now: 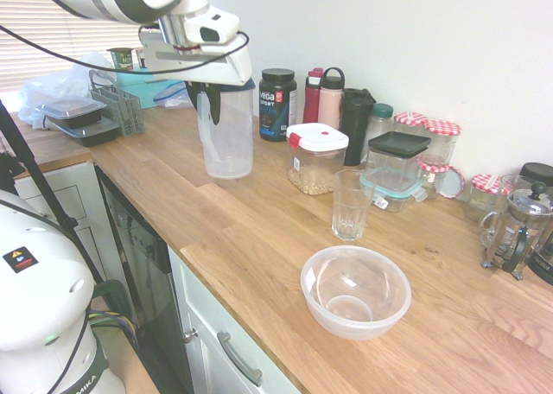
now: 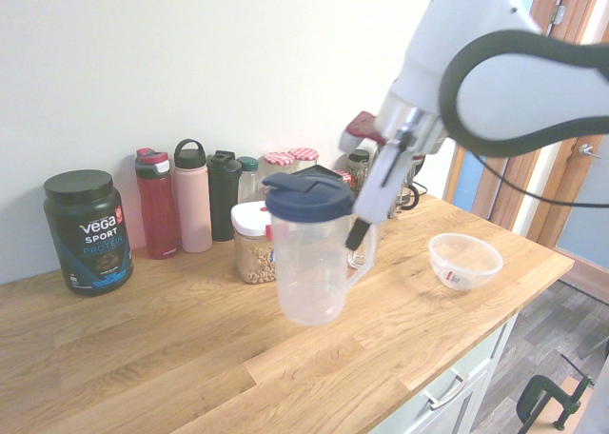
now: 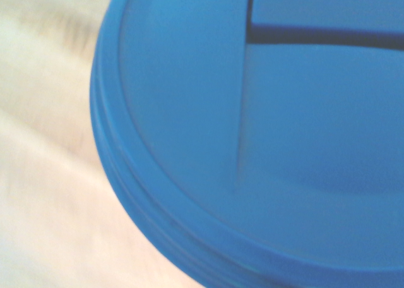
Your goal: Pour me some water
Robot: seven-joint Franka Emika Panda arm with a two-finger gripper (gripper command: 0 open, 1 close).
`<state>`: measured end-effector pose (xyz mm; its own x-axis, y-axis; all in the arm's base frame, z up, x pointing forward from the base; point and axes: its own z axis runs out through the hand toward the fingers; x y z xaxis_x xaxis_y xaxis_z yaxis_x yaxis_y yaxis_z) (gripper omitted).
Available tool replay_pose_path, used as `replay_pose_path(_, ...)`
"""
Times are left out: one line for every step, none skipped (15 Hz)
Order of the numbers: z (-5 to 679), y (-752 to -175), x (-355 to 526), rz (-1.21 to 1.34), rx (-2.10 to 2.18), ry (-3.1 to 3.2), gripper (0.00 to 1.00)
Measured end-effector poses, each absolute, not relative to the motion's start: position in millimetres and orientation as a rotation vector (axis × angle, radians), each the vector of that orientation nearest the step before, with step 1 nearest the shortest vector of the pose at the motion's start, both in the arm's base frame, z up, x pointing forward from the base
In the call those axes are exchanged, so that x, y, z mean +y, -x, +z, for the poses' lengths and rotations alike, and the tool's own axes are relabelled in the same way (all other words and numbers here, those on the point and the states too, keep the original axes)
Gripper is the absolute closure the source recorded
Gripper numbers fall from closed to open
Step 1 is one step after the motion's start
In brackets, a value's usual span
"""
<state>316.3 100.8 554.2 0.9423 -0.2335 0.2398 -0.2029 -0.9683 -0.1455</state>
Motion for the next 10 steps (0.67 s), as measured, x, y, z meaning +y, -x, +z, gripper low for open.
replay_pose_path(560.1,-309.4,81.6,-0.384,0.286,3.012,1.0)
replay_pose_path(563.9,-305.6,60.7,-0.385,0.241,3.05,1.0)
replay_pose_path(565.7,-304.2,39.0,-0.385,0.197,3.087,1.0)
replay_pose_path(565.9,-304.2,16.2,-0.375,0.157,3.114,1.0)
replay_pose_path(566.7,-304.3,-8.0,-0.364,0.111,3.127,1.0)
replay_pose_path(568.9,-303.9,-33.5,-0.346,0.05,3.132,1.0)
replay_pose_path(572.0,-304.3,-61.3,-0.319,-0.016,3.126,1.0)
replay_pose_path(577.3,-307.4,-87.7,-0.299,-0.073,3.111,1.0)
replay_pose_path(581.1,-314.5,-114.2,-0.279,-0.117,3.092,1.0)
replay_pose_path(584.7,-323.3,-139.3,-0.25,-0.155,3.075,1.0)
